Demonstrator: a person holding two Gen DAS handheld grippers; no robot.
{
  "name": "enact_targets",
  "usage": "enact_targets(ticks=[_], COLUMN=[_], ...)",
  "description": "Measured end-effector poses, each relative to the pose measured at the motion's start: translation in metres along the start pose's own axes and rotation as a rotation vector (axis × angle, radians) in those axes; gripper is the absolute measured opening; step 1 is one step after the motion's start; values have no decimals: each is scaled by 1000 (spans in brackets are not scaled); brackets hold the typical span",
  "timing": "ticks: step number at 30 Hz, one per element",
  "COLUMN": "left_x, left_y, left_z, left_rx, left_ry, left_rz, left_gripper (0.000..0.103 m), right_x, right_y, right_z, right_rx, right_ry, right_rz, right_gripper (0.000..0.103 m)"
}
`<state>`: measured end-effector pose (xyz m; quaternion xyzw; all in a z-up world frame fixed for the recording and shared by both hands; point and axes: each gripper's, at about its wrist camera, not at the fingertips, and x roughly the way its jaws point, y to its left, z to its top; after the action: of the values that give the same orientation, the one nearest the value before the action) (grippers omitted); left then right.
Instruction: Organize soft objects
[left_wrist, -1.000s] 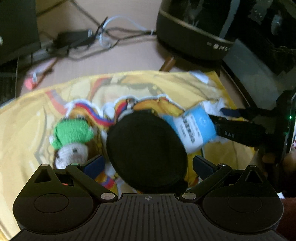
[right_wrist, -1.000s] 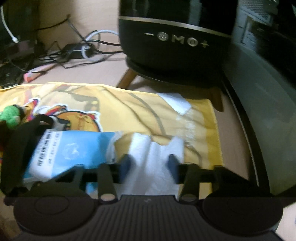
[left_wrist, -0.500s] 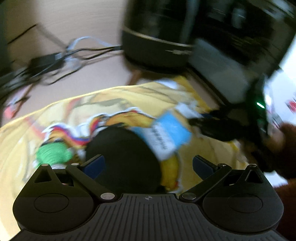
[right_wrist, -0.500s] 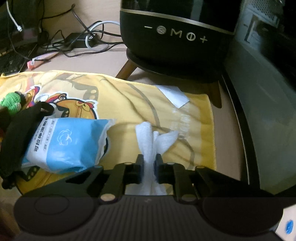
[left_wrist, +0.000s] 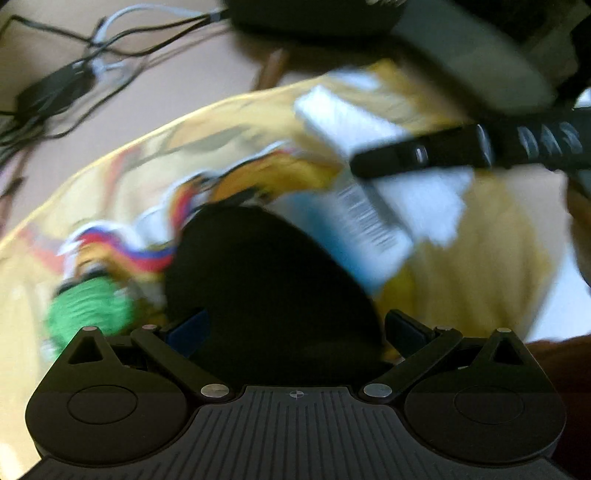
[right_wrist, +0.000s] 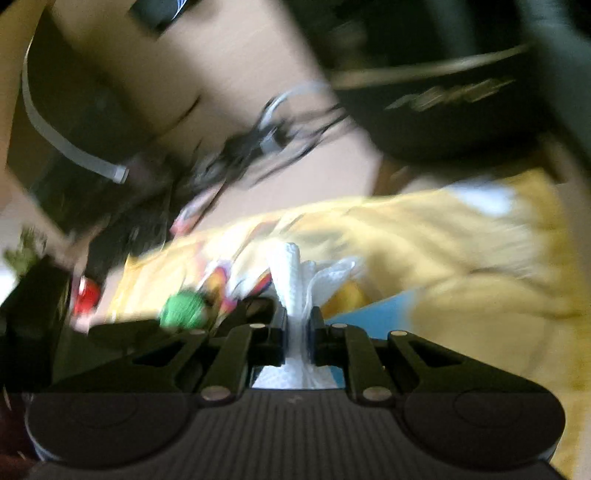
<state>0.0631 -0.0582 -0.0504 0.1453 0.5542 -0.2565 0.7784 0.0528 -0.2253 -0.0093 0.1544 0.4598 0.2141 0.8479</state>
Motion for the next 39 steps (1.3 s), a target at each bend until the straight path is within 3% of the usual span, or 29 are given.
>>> enact_targets(ticks=[5, 9, 12, 15, 18, 20, 24, 27, 33, 36, 39], left_x=[-10, -43, -57, -49, -30, -17, 6, 24, 35, 25, 15], left_y=[9, 3, -15, -38, -60, -68, -71, -80, -92, -86, -79], left_z=[-2, 6, 18, 30, 41, 50, 75, 87, 58, 44, 36], left_rx=[-18, 3, 100, 230, 364, 410, 361, 369, 468, 462, 426], left_ry=[-19, -146, -243, -278, -271, -244, -200, -178, -135, -141, -152], left_rz=[4, -149, -229, -238, -189, -194, -313, -325, -182, -199, -206], left_gripper=[103, 103, 103, 103, 103, 103, 103, 103, 103, 103, 103], right_x=[10, -6, -18, -28, -47, -60, -64, -57, -38, -30, -14], right_y=[18, -16, -32, -39, -47, -50, -62, -71, -73, -55, -45], right_z=[-10, -6, -7, -6, -4, -3, -6, -9, -16, -11, -7], right_rx=[-124, -38, 11, 51, 79, 61, 41, 81, 125, 91, 111], right_ry=[32, 15, -4, -40, -93, -126, -124, -108, -56, -55, 3], right_rz=[-59, -104, -128, -167, -178, -227, -353, -383, -275, -157, -25], right_gripper=[13, 12, 12, 14, 14, 14, 14, 15, 16, 16, 16])
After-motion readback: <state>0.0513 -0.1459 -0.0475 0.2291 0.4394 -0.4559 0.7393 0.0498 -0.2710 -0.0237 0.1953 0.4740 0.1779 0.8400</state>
